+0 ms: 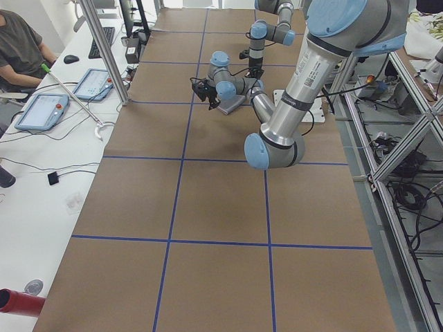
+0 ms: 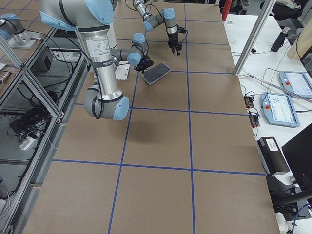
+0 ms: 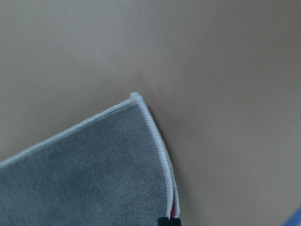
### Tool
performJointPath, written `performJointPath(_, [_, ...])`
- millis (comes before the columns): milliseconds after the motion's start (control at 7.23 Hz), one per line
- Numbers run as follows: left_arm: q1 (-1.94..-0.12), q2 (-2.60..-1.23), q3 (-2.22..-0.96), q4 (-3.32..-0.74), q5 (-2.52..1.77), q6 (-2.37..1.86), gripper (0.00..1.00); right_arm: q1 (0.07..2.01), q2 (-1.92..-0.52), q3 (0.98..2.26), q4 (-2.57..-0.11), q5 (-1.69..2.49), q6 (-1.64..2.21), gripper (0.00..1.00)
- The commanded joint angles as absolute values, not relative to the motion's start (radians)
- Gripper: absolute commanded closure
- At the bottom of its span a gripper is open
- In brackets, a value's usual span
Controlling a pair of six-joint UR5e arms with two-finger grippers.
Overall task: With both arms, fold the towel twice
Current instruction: 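Drag the strip's end toward the robot with the right gripper, rotating it, then release the strip with the right gripper while the left gripper moves to its near end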
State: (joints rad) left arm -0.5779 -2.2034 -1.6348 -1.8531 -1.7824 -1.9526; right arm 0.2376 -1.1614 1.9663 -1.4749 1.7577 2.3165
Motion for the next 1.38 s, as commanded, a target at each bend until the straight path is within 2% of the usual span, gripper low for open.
performJointPath(0, [-0.577, -2.203, -1.637, -1.853, -1.782, -1.954, 0.34, 0.213, -1.164, 1.974, -1.476, 1.755, 2.316, 0.14])
performJointPath(138, [-0.577, -2.203, -1.637, -1.853, -1.782, -1.954, 0.34, 0.222, -1.166, 1.974, -1.476, 1.752, 2.316, 0.0])
performJointPath(830, [-0.467, -2.177, -1.658, -1.852, -1.712, -1.971, 0.36, 0.406, -1.129, 1.967, -1.506, 1.75, 2.236, 0.0])
performJointPath(1246, [-0.391, -2.163, -1.654, -1.845, -1.675, -1.971, 0.5, 0.469, -1.086, 1.898, -1.505, 1.749, 2.164, 0.0])
